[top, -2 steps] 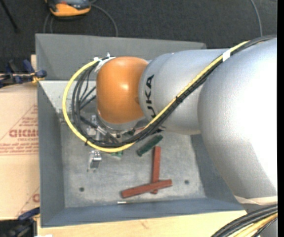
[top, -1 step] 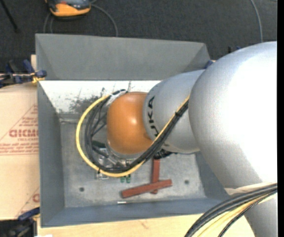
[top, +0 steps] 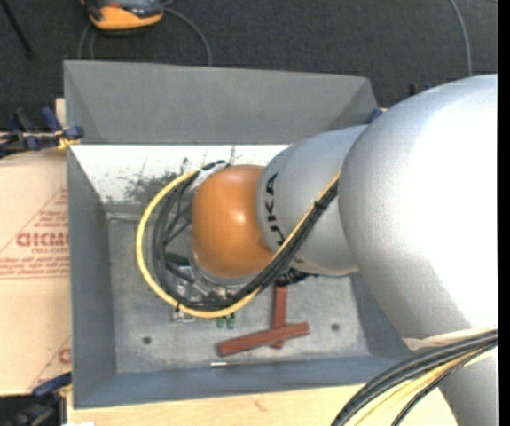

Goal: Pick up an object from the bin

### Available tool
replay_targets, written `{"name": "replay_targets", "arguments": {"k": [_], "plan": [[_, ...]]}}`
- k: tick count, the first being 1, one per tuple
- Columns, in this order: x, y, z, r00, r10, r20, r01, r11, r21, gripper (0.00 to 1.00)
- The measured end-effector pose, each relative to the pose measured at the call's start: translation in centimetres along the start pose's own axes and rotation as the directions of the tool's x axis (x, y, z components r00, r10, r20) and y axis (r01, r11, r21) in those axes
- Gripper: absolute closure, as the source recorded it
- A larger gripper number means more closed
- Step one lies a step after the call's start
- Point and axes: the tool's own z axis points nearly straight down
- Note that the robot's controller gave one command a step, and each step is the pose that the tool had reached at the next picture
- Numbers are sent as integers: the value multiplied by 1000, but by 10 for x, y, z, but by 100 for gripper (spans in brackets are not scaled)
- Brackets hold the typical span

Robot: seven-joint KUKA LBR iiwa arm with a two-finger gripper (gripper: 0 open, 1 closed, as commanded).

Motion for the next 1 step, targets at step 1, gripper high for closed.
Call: {"name": "replay_targets", "arguments": {"k": [1], "plan": [[-19, 10, -6, 995, -100, -5, 100, 995, 8, 100]]}}
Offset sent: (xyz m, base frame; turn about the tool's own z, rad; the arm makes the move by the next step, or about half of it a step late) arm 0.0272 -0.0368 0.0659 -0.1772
